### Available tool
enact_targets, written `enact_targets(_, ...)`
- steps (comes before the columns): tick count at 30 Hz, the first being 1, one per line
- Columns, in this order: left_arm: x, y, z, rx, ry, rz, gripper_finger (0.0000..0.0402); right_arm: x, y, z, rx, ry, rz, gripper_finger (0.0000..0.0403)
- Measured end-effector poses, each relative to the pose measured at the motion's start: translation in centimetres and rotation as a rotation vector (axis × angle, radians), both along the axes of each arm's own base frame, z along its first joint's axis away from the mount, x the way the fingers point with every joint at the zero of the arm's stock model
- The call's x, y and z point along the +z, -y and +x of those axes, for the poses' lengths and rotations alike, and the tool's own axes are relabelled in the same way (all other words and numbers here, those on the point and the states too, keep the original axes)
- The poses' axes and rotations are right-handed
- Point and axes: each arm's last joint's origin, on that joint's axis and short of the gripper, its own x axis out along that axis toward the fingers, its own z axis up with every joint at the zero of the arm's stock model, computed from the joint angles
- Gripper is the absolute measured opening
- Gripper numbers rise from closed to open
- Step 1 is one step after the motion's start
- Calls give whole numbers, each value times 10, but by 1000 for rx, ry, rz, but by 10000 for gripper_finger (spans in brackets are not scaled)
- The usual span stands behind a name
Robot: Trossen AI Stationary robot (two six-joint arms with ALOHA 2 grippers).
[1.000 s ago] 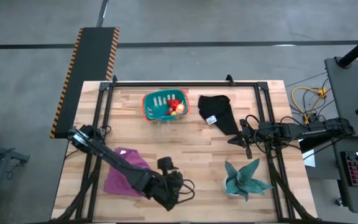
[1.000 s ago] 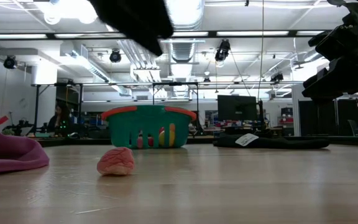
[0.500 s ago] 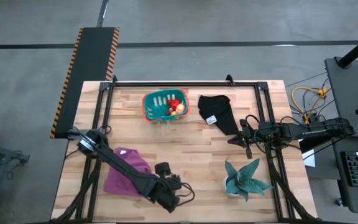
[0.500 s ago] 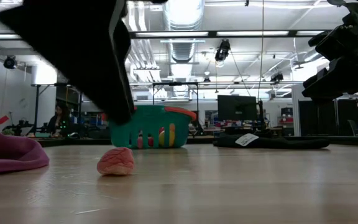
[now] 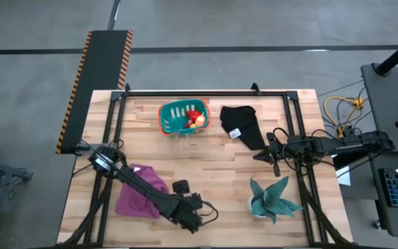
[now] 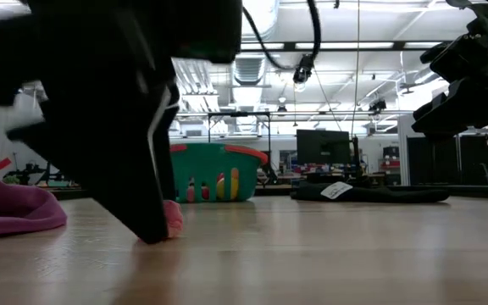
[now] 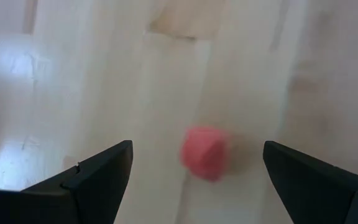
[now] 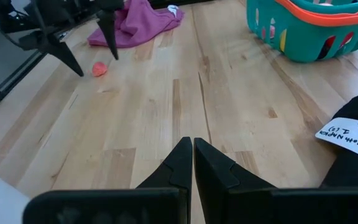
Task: Pick and placing Produce into tupperware
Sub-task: Put the small pink peach into the basket
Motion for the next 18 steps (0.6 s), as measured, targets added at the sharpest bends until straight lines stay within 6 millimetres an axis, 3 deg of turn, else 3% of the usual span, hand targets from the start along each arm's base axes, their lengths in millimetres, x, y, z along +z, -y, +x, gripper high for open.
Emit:
enact_targets(12,-12,-14,1,16,-41,-65,343,0,0,0,0,0,0,9)
enact_targets(18,-12,-14,2,7,-63,-116,294,0,0,0,0,0,0,9)
